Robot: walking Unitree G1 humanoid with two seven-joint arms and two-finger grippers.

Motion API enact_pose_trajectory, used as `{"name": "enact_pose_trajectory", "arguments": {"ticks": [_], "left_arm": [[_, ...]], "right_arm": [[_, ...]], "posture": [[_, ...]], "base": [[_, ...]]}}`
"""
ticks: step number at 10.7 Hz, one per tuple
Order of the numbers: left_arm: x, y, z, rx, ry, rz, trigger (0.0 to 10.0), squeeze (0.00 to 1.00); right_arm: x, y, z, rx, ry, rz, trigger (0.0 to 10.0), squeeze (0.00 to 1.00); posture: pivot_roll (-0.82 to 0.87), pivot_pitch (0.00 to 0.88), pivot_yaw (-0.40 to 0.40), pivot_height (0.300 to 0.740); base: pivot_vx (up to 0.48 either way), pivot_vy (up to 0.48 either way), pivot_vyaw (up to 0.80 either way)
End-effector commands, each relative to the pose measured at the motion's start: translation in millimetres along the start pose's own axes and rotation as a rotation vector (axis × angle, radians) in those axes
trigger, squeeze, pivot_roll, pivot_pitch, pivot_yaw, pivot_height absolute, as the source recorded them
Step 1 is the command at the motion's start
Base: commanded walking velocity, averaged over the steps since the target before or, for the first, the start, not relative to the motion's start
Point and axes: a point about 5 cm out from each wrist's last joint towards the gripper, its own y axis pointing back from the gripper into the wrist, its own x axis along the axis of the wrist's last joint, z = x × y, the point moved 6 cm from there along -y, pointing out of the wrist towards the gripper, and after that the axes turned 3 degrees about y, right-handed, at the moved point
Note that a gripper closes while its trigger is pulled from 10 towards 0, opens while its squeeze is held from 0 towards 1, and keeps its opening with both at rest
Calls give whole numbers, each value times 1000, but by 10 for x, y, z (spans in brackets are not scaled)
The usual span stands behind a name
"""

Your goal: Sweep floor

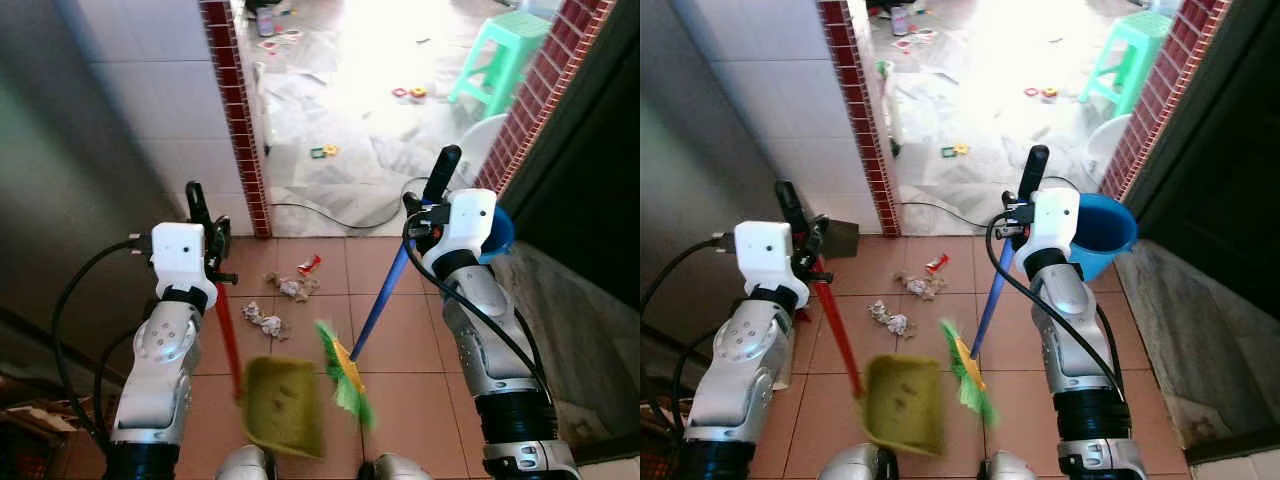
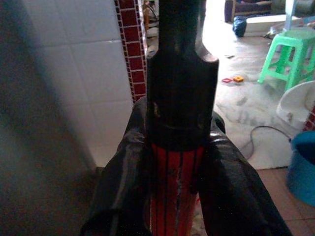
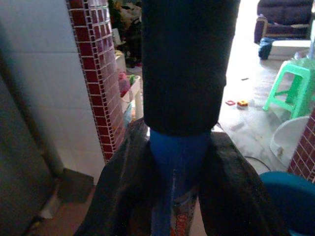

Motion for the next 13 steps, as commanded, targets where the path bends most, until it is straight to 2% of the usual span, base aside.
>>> {"name": "enact_pose_trajectory", "arguments": {"ticks": [1, 2, 3, 4, 7, 11, 13], "left_arm": [[209, -20, -66, 32, 4, 64, 10000, 0], [219, -20, -68, 29, 61, 68, 10000, 0], [221, 6, -109, 64, 82, 60, 10000, 0], [239, 16, -95, 58, 61, 67, 10000, 0], [296, 18, -63, 45, 98, 84, 10000, 0], [323, -2, -13, 18, 108, 89, 10000, 0], [335, 4, 6, 15, 112, 89, 10000, 0]], "right_arm": [[186, -14, -75, 28, 22, 72, 10000, 0], [224, -14, -98, 43, 25, 87, 10000, 0], [318, -6, -149, 74, 53, 127, 10000, 0], [329, -6, -162, 80, 50, 130, 10000, 0], [382, 12, -229, 116, 57, 158, 10000, 0], [506, 23, -240, 119, 115, 220, 10000, 0], [641, 22, -284, 131, 147, 269, 10000, 0]], "posture": [[-60, 80, 43, 740], [-59, 87, 44, 740], [-61, 94, 46, 740], [-61, 96, 47, 740], [-63, 102, 46, 740], [-64, 108, 47, 740], [-63, 111, 47, 740]], "base": [[0, 0, 0], [0, 0, 800], [0, 0, 800], [0, 0, 800], [89, 0, 694], [337, 0, 0], [411, 0, 0]]}}
